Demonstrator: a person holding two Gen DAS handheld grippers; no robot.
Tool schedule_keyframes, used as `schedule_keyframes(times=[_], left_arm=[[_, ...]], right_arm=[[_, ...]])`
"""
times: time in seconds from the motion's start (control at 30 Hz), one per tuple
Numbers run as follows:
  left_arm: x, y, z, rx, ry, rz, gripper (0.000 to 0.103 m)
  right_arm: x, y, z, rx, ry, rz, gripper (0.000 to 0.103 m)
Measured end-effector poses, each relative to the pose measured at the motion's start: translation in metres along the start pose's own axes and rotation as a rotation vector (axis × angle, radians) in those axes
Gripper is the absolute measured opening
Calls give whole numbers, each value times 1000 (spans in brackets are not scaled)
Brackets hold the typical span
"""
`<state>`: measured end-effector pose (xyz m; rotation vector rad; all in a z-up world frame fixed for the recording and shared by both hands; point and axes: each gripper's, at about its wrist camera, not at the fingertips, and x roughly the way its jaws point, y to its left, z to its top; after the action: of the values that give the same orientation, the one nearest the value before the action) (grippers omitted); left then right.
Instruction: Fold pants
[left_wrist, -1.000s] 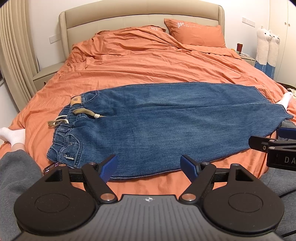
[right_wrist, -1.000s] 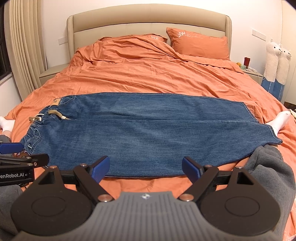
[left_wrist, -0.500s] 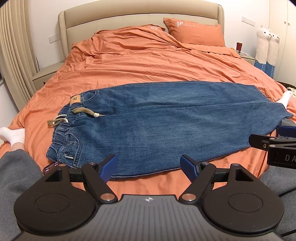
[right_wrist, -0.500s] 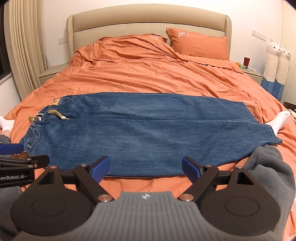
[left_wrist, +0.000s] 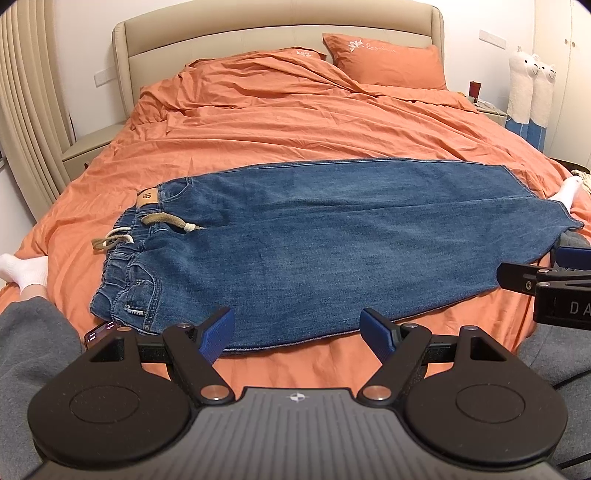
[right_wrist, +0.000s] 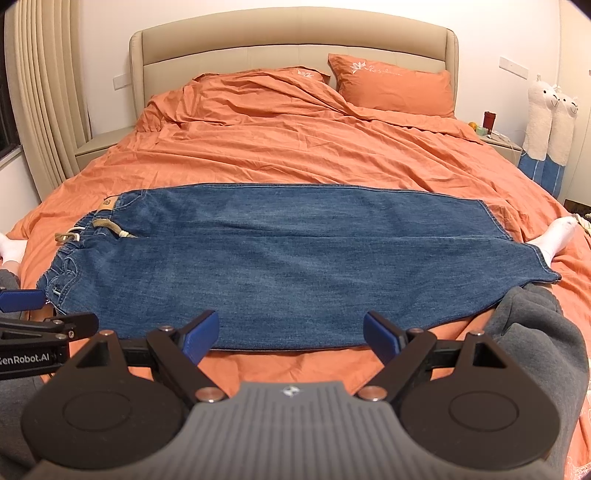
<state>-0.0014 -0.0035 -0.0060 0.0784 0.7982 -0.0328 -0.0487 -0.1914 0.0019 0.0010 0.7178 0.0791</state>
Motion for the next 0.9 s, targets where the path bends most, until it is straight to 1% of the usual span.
schedule_keyframes(times=[0.33, 0.47, 0.53, 0.63, 0.7, 0.73, 0.8, 0.83, 0.9], left_arm=[[1, 1, -1, 12, 5, -5, 90], [3, 4, 3, 60, -4, -19, 90], [3, 8, 7, 105, -15, -31, 84], [4, 19, 18, 183, -37, -58, 80], [5, 29, 27, 252, -47, -64, 77], [7, 33, 32, 294, -46, -63, 74], [12, 37, 40, 395, -29, -53, 73], [15, 40, 44, 442, -17, -51, 69], [22, 49, 49, 520, 1, -69, 68]], right_arm=[[1, 0, -1, 3, 2, -1, 82], [1, -1, -1, -4, 2, -1, 82], [1, -4, 1, -23, -15, 6, 82], [0, -13, 7, -56, -50, 19, 82], [-1, -24, 14, -77, -79, 40, 82], [-1, -29, 18, -86, -91, 52, 82], [0, -40, 27, -118, -122, 79, 82], [1, -46, 32, -143, -141, 88, 82], [7, -57, 42, -191, -129, 91, 82]])
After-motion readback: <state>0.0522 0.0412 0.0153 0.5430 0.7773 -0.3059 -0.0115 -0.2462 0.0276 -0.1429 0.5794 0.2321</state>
